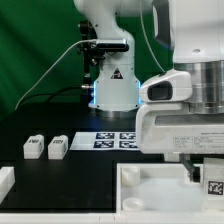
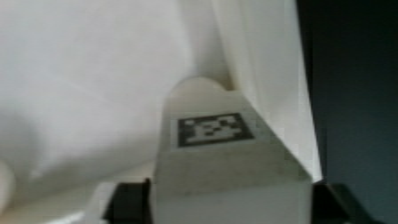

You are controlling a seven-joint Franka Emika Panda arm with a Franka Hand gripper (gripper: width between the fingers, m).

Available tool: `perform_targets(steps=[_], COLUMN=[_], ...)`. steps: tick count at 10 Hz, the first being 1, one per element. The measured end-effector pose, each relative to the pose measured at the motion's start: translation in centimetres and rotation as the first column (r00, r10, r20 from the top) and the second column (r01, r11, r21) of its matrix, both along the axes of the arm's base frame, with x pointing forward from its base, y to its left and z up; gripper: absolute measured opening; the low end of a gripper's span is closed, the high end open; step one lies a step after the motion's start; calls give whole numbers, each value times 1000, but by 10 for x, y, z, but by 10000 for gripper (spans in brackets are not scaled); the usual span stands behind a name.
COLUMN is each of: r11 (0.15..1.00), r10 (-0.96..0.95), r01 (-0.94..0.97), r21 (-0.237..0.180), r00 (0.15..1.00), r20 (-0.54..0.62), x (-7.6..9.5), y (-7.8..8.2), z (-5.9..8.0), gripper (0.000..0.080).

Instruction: Assemble one leg

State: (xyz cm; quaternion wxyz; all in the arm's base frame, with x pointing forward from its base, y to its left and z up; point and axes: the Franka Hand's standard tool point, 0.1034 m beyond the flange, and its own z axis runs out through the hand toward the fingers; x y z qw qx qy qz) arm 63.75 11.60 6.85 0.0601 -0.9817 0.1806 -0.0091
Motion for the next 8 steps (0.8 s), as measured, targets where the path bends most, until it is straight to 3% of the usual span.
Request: perform_targets(steps=[1, 3, 4, 5, 7, 8], r11=[994, 951, 892, 740, 339, 246], r10=[-111, -309, -451, -671, -931, -956], r01=[111, 309, 452, 672, 940, 968], r21=[2, 6, 2, -20, -43, -47], r00=[994, 950, 890, 736, 329, 234], r20=[-13, -38, -58, -90, -158, -179], x=[0, 0, 0, -1, -3, -3], y=[-2, -3, -3, -3, -3, -4], z=[0, -1, 0, 1, -1, -1], gripper=[294, 294, 294, 294, 294, 294])
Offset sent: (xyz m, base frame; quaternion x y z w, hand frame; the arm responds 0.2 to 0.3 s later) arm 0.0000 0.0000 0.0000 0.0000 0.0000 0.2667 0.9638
